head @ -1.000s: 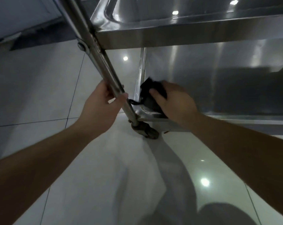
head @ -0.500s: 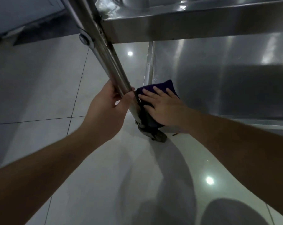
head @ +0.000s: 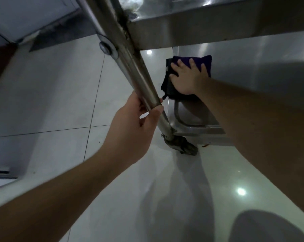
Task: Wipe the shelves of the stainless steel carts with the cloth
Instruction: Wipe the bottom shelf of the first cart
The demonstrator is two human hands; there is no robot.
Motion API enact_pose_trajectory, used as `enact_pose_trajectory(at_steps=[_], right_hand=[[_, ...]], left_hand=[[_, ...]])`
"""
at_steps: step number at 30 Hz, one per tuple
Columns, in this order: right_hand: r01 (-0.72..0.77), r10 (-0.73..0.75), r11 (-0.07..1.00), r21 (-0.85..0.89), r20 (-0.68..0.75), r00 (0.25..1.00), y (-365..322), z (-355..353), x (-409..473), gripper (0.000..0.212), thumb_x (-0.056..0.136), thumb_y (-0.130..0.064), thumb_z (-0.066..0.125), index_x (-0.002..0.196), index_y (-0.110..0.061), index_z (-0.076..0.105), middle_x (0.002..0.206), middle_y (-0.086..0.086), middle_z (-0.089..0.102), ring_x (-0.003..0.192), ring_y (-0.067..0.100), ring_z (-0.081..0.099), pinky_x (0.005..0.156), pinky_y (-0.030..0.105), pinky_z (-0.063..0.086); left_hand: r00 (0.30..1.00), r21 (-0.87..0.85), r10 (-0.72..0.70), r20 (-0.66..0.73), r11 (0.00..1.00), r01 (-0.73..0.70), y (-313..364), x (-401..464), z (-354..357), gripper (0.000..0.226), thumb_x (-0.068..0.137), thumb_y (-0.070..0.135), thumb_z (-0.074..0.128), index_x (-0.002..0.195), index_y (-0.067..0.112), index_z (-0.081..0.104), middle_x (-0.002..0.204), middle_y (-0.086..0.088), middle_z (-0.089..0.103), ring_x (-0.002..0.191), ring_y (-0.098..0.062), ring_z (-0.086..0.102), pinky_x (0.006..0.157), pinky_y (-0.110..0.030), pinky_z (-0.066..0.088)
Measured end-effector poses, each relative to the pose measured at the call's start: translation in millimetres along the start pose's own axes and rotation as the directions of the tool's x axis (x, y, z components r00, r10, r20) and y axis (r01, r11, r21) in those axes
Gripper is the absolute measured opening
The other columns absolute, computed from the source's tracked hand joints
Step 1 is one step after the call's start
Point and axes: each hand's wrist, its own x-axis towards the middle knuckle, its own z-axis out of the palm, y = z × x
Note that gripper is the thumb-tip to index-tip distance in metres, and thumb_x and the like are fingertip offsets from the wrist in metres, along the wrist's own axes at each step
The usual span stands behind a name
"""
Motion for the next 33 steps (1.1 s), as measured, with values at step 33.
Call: enact_pose_trajectory(at_steps=[33], right_hand=[[-0.114,0.116,0.993,0.021,-0.107,0.987,26.0,8.8,-31.6,0.064,0.102,-0.055,0.018,0.162,-0.035,0.011,0.172,-0.009,0.001,0.157,0.031,-0.006,0.121,0.06,-0.008]], left_hand=[[0.997,0.063,0.064,-0.033,0.996,-0.062,-0.4,1.7,-0.5,0.025,0.099,0.035,0.058,0.123,0.029,0.063,0.106,0.032,0.069,0.099,0.021,0.061,0.077,0.005,0.04]])
